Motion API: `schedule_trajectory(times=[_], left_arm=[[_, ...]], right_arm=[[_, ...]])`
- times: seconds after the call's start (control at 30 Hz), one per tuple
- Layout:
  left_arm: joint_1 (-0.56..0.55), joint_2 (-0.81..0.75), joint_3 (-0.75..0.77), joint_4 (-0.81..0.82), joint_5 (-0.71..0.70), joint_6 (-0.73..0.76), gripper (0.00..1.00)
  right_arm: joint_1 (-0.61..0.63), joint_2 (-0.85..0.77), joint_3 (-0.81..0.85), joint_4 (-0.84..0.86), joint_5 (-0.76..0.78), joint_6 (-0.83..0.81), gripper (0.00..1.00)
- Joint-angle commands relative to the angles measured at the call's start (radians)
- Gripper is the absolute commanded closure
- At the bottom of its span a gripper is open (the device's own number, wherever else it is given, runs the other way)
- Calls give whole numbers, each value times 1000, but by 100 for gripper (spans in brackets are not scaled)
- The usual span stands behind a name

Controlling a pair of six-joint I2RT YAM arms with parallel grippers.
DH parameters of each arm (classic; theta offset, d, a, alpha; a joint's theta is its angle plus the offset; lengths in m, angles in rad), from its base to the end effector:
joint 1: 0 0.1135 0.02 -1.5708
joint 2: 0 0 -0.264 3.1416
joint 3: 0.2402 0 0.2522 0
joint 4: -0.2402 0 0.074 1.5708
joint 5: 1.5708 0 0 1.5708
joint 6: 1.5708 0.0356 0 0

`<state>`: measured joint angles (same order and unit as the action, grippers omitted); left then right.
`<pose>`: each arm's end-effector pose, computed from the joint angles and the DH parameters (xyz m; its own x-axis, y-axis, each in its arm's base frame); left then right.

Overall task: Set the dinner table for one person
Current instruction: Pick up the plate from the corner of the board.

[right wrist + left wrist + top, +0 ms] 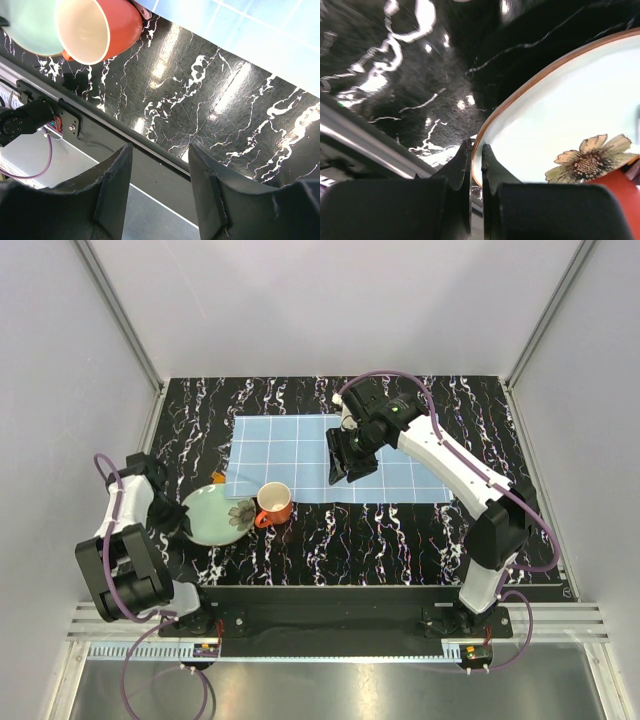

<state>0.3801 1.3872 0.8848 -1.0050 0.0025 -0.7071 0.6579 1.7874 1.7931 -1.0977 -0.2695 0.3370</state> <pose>0.2065 0.0824 0.1983 -0.4637 -0.8848 -0.0465 -0.8840 0.4655 -0.0431 0.2880 0.2345 0.3366 -0.8898 -0.2848 -0.3567 -0.4156 0.8285 0.3754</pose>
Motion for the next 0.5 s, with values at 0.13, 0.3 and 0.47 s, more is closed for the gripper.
schedule_trajectory(times=[0.13, 0.3, 0.47], left_arm=[[2, -76, 132, -101, -194, -55, 100], [3, -86, 154, -115, -210, -63, 100], [2, -109, 186, -115, -208, -61, 100]], right_arm=[[-14, 9, 43, 12, 18, 2, 44], [-17, 13, 45, 16, 13, -1, 44], [-21, 20, 38, 19, 10, 2, 44]])
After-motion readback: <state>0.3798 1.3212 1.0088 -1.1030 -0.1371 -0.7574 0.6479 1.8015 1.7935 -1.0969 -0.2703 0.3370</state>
